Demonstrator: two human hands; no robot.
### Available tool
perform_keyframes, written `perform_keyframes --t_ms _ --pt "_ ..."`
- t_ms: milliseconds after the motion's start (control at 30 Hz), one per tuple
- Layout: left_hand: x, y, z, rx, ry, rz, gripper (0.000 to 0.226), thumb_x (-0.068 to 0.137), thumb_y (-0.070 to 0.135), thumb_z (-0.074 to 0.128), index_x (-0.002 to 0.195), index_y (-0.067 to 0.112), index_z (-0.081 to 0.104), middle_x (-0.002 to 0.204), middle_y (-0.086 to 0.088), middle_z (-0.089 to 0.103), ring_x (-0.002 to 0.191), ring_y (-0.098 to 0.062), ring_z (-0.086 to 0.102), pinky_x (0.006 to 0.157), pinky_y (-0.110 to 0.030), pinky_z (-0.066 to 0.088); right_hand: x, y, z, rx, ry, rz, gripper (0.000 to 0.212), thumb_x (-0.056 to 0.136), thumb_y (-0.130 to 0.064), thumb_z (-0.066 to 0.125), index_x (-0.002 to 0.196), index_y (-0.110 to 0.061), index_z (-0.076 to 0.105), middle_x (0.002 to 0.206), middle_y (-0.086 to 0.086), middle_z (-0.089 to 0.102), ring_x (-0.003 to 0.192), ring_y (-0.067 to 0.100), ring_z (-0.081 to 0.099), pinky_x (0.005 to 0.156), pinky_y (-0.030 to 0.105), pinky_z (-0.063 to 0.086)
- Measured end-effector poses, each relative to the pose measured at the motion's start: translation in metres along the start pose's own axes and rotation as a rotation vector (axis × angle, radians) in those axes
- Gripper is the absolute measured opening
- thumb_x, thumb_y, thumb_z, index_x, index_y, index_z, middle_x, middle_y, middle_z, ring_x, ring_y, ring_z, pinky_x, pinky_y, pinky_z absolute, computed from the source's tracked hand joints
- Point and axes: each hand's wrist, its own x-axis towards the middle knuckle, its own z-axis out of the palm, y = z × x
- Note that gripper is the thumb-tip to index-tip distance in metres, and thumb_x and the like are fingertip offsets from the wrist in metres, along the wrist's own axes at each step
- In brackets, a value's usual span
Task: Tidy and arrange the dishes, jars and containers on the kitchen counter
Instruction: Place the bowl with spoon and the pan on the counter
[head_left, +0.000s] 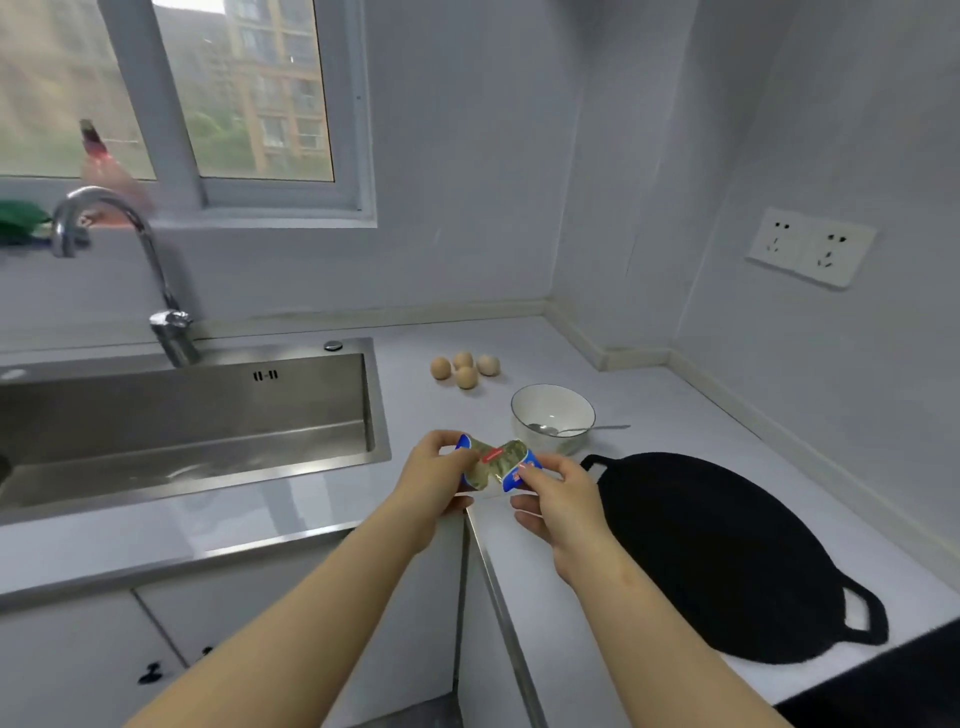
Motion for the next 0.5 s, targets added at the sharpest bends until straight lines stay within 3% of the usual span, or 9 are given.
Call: perform_keyframes --t_ms 167,333,500 --pt "0.031 -0.002 -0.001 -0.015 0.068 -0.027 0.018 0.096 0.009 0.044 0.110 0.018 0.051 0.086 -0.005 0.058 0.074 -0.017 0.058 0.066 -0.026 0.051 0.033 0.006 0.004 0.024 -0.017 0.054 0.013 0.094 -0.011 0.054 0.106 -0.015 0.054 0.087 0.007 0.061 0.072 0.014 0.057 0.063 0.023 0.052" --pt "0.065 -0.002 0.005 -0.007 0.095 -0.064 0.026 0.097 0.008 0.043 0.121 0.014 0.050 0.111 -0.016 0.058 0.094 -0.025 0.060 0.068 -0.025 0.051 0.071 0.011 0.006 0.041 -0.018 0.100 0.013 0.093 -0.010 0.054 0.105 -0.016 0.053 0.089 0.008 0.060 0.074 0.015 0.059 0.065 0.025 0.053" --pt "0.109 0.006 -0.001 -0.030 0.089 -0.068 0.027 0.096 0.007 0.044 0.122 0.015 0.049 0.115 -0.016 0.056 0.094 -0.025 0.060 0.065 -0.025 0.051 0.112 0.018 0.024 0.069 0.008 0.130 0.016 0.092 -0.005 0.054 0.107 -0.010 0.055 0.094 0.017 0.063 0.070 0.017 0.059 0.064 0.026 0.054"
